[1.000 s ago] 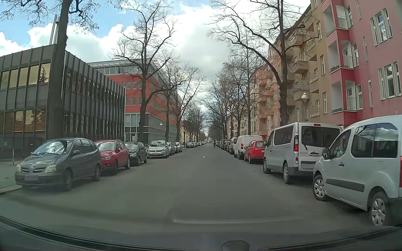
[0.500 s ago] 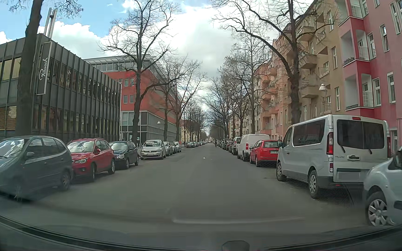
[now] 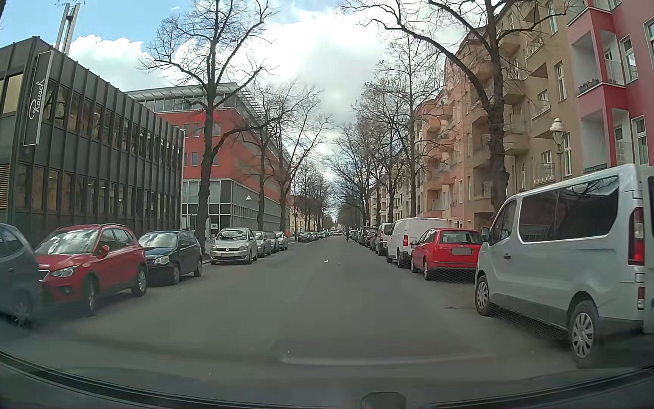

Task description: Follow the waypoints while adhering to traffic rules and regulations

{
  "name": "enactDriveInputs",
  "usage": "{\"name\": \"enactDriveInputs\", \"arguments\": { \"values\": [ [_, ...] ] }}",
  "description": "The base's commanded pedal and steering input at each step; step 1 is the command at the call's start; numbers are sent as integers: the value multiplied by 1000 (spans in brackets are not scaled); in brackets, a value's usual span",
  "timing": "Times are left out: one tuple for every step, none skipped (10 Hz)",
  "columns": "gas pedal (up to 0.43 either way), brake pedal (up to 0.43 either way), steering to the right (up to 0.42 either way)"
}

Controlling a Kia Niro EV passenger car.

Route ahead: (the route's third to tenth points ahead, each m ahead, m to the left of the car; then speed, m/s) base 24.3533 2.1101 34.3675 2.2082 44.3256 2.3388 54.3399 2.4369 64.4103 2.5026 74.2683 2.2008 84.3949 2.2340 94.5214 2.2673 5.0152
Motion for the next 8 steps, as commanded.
{"name": "enactDriveInputs", "arguments": {
  "values": [
    [67, 30, 11],
    [67, 30, 8],
    [67, 30, 6],
    [67, 30, 6],
    [67, 30, 4],
    [67, 30, -2],
    [67, 37, -9],
    [67, 30, -10]
  ]
}}
